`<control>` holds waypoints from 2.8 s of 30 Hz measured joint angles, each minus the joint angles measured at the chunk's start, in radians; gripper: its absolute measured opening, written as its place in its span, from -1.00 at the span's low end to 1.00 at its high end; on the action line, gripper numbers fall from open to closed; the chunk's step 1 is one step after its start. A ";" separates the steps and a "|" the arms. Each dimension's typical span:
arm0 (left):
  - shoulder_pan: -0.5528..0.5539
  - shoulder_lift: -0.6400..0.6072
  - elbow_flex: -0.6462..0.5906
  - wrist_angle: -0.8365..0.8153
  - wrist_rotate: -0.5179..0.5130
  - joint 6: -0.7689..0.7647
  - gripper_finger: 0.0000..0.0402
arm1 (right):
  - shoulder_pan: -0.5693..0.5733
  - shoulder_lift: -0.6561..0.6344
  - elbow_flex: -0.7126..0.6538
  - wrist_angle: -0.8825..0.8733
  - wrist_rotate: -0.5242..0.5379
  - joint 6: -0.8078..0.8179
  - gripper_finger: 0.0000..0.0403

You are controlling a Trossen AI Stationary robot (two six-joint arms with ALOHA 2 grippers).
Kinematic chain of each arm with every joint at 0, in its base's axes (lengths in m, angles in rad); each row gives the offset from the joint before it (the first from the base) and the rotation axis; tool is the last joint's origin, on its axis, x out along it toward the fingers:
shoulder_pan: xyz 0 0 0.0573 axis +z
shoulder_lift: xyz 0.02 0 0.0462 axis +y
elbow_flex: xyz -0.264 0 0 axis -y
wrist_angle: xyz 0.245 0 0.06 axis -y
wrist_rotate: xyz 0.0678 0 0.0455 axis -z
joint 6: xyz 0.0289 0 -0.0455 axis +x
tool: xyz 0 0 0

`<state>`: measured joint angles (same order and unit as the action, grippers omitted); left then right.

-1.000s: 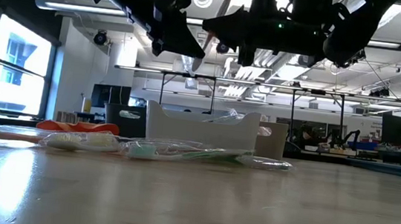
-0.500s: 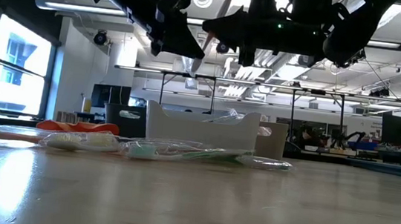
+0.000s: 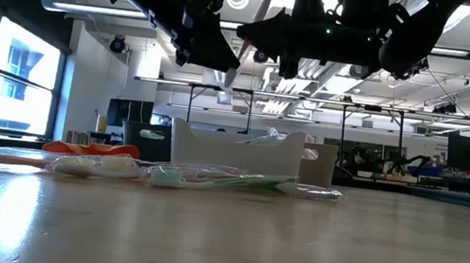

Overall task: Pick & Place Toothbrushes
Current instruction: Put the orange toothbrush into the gray bin

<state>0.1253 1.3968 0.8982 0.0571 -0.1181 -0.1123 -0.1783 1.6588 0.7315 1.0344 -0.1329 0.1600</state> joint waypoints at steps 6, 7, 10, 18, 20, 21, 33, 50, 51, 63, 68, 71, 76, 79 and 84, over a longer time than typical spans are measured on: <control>0.000 0.000 0.000 -0.001 0.000 0.001 -0.36 | -0.007 0.000 -0.001 -0.001 0.000 0.000 -0.91; 0.000 0.000 0.000 0.002 0.000 0.000 -0.36 | -0.007 0.000 -0.001 -0.001 0.000 0.001 -0.91; 0.000 -0.001 0.000 0.008 0.000 -0.006 -0.36 | -0.007 0.000 -0.001 -0.001 0.001 0.003 -0.91; 0.000 -0.001 0.000 -0.008 0.000 -0.008 -0.36 | -0.008 0.000 -0.001 -0.001 0.003 0.005 -0.92; 0.000 -0.001 0.000 0.009 0.001 -0.008 -0.36 | -0.008 0.000 -0.001 -0.001 0.003 0.019 -0.92; 0.000 -0.001 0.001 0.015 0.001 -0.008 -0.36 | -0.008 0.000 -0.001 -0.002 0.003 0.030 -0.92; 0.000 -0.053 0.001 -0.045 0.009 0.170 -0.36 | -0.008 0.000 -0.001 -0.020 0.084 0.053 -0.94; 0.143 -0.346 -0.251 -0.104 0.002 0.131 -0.36 | 0.024 0.000 -0.001 -0.050 0.196 0.054 -0.92; 0.144 -0.369 -0.273 -0.083 0.005 0.130 -0.36 | 0.024 0.000 -0.001 -0.052 0.213 0.054 -0.93; 0.144 -0.747 -0.484 -0.009 -0.031 0.197 -0.36 | 0.009 -0.030 -0.001 -0.110 0.434 0.057 -0.95; 0.144 -0.861 -0.488 -0.061 -0.034 0.221 -0.36 | -0.006 -0.096 -0.001 -0.234 0.616 0.056 -0.94; 0.143 -0.906 -0.488 -0.086 -0.034 0.218 -0.36 | -0.028 -0.126 -0.001 -0.323 0.711 0.068 -0.95; 0.143 -0.936 -0.488 -0.122 -0.034 0.216 -0.36 | -0.088 -0.128 -0.001 -0.408 0.720 0.164 -0.94; 0.143 -0.937 -0.488 -0.121 -0.033 0.216 -0.36 | -0.124 -0.128 -0.001 -0.482 0.710 0.223 -0.95; 0.143 -0.935 -0.488 -0.120 -0.033 0.217 -0.36 | -0.173 -0.127 -0.001 -0.521 0.651 0.285 -0.94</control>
<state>0.2687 0.4615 0.4107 -0.0626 -0.1513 0.1044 -0.3516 1.5314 0.7303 0.5137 0.5178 0.4447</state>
